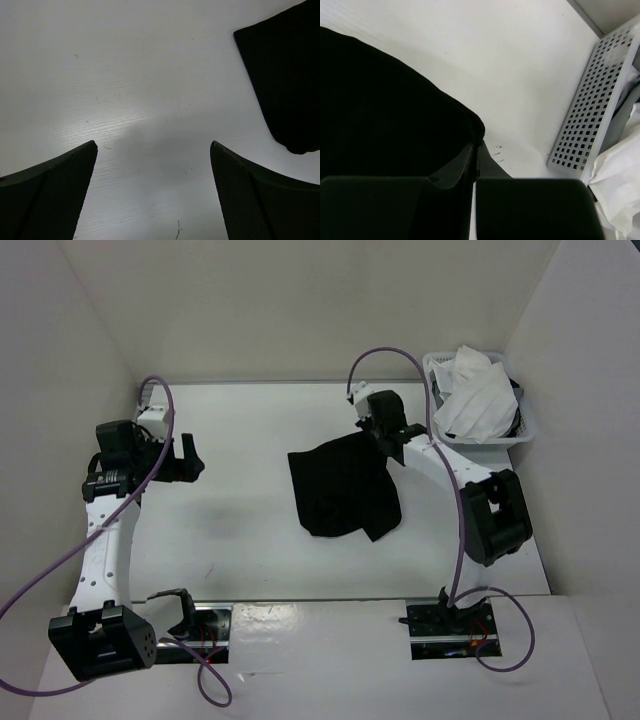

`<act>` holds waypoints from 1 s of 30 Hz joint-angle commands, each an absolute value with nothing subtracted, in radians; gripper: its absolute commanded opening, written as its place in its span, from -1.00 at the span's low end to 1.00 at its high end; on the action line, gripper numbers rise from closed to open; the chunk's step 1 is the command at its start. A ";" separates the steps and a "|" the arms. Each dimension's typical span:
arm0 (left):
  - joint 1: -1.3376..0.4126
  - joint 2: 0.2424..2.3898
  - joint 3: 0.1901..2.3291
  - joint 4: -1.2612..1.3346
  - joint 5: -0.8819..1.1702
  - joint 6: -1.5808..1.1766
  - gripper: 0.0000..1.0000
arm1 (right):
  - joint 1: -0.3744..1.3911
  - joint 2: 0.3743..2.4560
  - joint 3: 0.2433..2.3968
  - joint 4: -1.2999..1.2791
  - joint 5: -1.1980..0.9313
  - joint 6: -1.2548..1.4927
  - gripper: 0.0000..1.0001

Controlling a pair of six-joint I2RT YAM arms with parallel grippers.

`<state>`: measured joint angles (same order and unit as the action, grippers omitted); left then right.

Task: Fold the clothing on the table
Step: Flatten the skirt out

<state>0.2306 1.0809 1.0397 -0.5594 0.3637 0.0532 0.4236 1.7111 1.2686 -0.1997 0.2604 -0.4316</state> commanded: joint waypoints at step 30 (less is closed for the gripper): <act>-0.213 1.818 1.391 -0.393 0.334 -0.077 0.58 | 0.310 1.677 1.262 -0.229 0.296 -0.345 0.16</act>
<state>-0.2008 1.7802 1.3449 -0.4667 0.2916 -0.0147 0.3050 1.7493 1.2789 -0.2142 0.3206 -0.3702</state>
